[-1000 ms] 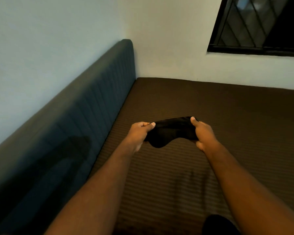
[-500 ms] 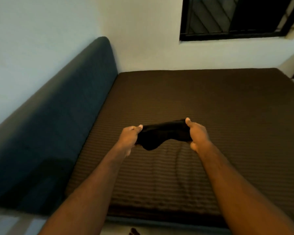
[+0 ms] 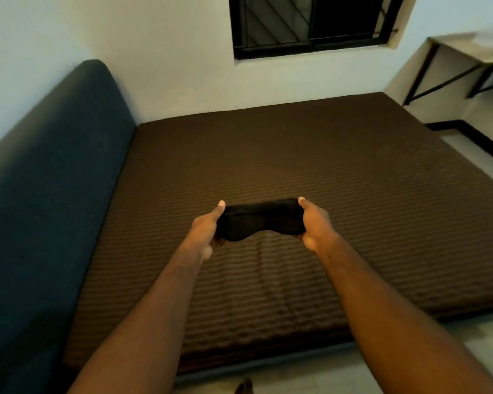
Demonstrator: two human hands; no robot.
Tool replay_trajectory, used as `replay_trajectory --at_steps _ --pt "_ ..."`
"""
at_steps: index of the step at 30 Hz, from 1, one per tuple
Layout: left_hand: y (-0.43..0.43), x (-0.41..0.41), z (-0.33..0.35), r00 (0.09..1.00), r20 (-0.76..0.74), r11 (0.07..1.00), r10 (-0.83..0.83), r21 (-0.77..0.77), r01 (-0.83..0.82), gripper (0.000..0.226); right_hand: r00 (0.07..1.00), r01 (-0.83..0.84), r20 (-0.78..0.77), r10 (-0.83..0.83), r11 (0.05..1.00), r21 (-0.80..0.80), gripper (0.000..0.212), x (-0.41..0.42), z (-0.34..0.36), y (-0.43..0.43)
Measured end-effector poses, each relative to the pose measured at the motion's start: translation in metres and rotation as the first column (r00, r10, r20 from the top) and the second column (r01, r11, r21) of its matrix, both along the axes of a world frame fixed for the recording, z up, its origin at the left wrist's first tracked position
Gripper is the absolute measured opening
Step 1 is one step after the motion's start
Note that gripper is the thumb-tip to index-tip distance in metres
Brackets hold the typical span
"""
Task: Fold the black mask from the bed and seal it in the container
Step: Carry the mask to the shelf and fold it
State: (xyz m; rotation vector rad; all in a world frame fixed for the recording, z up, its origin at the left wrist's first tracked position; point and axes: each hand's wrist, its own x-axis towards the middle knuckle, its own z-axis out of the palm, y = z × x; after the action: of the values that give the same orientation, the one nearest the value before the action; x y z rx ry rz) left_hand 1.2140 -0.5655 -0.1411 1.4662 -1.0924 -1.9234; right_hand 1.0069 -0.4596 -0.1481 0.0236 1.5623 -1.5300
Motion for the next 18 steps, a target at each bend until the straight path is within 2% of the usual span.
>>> replay_trajectory --at_steps 2,6,10,12,15,18 --pt "-0.004 -0.01 -0.001 0.997 -0.021 0.996 -0.078 0.037 0.079 0.037 0.999 0.029 -0.035 -0.029 1.0 0.006 0.032 -0.006 0.001 0.003" --pt "-0.01 -0.051 -0.002 0.983 -0.017 0.983 -0.182 -0.004 0.182 0.037 0.986 0.093 -0.141 -0.085 0.994 0.051 0.04 -0.03 0.002 0.026" --pt "0.009 -0.116 0.003 0.949 0.05 0.944 -0.312 -0.095 0.316 0.061 0.962 0.2 -0.208 -0.176 0.974 0.103 0.042 -0.065 0.005 0.071" --pt "0.025 -0.149 0.005 0.917 0.069 0.906 -0.393 -0.142 0.399 0.062 0.947 0.247 -0.239 -0.213 0.961 0.122 0.041 -0.084 0.006 0.096" --pt "0.061 -0.197 0.008 0.869 0.066 0.852 -0.49 -0.174 0.494 0.056 0.918 0.323 -0.287 -0.274 0.937 0.137 0.028 -0.115 0.008 0.14" --pt "0.098 -0.246 0.012 0.828 0.064 0.811 -0.557 -0.171 0.559 0.06 0.897 0.386 -0.282 -0.341 0.914 0.124 0.014 -0.149 0.009 0.185"
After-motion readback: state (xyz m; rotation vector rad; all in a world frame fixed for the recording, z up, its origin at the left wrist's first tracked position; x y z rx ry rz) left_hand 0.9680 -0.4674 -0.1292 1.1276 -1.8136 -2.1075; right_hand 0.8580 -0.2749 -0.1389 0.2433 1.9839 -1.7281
